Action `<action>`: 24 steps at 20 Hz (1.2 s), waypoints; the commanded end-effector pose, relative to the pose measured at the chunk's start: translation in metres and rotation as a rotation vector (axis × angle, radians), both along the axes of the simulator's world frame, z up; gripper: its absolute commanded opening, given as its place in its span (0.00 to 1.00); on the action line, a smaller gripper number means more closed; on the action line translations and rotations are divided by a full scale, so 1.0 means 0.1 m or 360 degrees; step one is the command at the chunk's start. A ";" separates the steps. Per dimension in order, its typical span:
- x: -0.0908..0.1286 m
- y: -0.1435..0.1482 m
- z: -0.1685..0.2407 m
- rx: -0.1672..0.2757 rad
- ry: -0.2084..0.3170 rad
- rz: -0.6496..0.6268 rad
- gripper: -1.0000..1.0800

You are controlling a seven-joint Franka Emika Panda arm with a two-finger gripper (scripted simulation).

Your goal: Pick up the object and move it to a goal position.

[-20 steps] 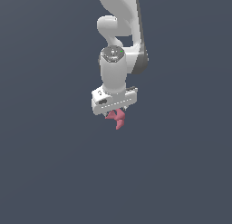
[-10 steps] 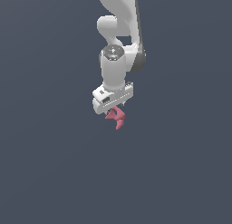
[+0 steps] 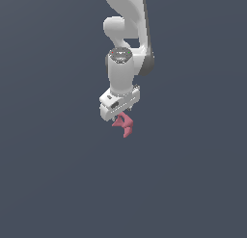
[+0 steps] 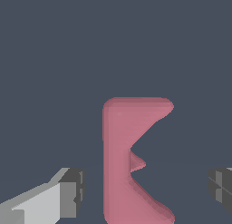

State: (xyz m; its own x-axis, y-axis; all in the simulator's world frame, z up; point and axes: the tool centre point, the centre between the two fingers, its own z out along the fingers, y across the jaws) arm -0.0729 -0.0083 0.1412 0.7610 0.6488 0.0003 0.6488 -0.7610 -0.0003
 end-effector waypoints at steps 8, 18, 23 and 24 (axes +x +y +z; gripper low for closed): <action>-0.01 0.00 -0.12 0.0000 0.0000 0.0007 0.96; -0.01 0.00 -0.49 0.0000 0.0000 0.0012 0.96; -0.01 0.00 -0.50 0.0000 0.0000 0.0012 0.00; -0.01 0.00 -0.50 0.0000 0.0000 0.0012 0.00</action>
State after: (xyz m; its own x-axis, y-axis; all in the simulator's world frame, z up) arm -0.0743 -0.0083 0.0910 0.7559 0.6546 -0.0001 0.6546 -0.7559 -0.0007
